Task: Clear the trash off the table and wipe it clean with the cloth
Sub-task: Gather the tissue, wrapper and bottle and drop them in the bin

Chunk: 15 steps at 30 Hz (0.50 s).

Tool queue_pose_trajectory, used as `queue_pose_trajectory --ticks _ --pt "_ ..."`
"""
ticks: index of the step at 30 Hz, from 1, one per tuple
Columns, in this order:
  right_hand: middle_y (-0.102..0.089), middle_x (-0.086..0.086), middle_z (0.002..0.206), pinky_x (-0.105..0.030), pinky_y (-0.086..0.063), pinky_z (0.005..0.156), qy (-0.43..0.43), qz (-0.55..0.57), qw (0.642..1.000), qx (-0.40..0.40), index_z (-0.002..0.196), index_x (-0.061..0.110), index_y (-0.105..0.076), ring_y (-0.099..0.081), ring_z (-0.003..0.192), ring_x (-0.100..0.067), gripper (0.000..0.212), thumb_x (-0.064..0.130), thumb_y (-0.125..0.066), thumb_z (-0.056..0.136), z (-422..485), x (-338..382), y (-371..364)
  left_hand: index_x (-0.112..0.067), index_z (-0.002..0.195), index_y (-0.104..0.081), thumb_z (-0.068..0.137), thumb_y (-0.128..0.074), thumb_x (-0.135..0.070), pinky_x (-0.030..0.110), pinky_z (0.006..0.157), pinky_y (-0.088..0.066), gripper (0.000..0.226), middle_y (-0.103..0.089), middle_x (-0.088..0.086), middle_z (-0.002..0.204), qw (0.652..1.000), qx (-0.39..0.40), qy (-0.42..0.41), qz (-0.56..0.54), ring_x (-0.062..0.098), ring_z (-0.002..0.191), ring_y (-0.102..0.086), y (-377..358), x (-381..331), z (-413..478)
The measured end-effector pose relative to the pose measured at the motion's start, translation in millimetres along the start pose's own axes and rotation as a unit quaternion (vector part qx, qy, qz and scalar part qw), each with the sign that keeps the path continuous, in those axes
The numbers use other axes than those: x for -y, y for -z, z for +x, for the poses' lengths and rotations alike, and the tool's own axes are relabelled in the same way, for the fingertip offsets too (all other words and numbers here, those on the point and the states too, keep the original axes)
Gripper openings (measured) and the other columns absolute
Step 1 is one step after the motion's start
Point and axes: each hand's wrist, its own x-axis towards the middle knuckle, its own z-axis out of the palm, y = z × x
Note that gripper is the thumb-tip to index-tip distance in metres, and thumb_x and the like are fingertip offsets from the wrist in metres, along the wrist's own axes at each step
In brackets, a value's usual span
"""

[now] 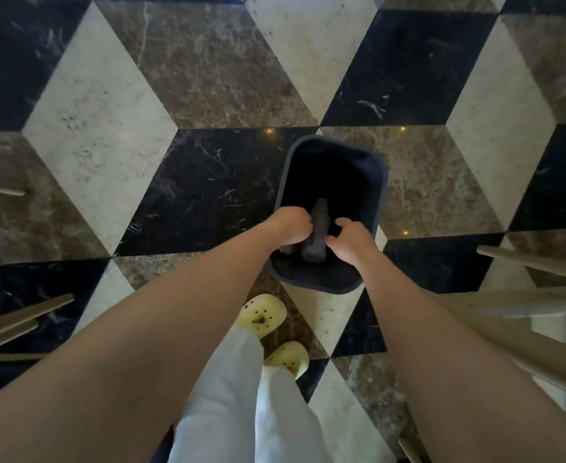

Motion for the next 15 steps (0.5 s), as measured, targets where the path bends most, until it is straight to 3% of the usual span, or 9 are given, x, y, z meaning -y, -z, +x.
queue_pose_trajectory --ticks 4,11,15 --pt "-0.04 -0.016 0.139 -0.047 -0.042 0.101 0.0 -0.045 0.999 0.015 0.143 0.015 -0.03 -0.043 0.124 -0.038 0.062 0.028 -0.055 0.088 -53 17 34 -0.004 0.094 -0.058 0.095 -0.034 -0.017 0.038 0.076 -0.046 0.028 -0.062 0.018 0.11 0.994 -0.02 0.016 0.105 0.032 0.087 -0.055 33 -3 -48" --pt "-0.035 -0.016 0.146 -0.048 -0.039 0.105 0.063 -0.047 0.997 0.01 0.146 0.014 -0.021 -0.039 0.13 -0.038 0.068 0.031 -0.055 0.09 -164 60 128 -0.007 0.124 -0.056 0.094 -0.042 -0.016 0.036 0.089 -0.045 0.034 -0.058 0.014 0.125 0.983 -0.049 -0.003 0.175 0.032 0.114 -0.054 117 -59 -160" --pt "-0.036 -0.015 0.147 -0.039 -0.041 0.103 0.105 -0.025 0.994 -0.002 0.146 0.009 -0.021 -0.041 0.13 -0.033 0.065 0.027 -0.054 0.092 -239 79 187 -0.004 0.116 -0.059 0.093 -0.048 -0.021 0.033 0.087 -0.043 0.031 -0.06 0.014 0.119 0.976 -0.046 -0.036 0.209 0.03 0.117 -0.054 154 -106 -223"
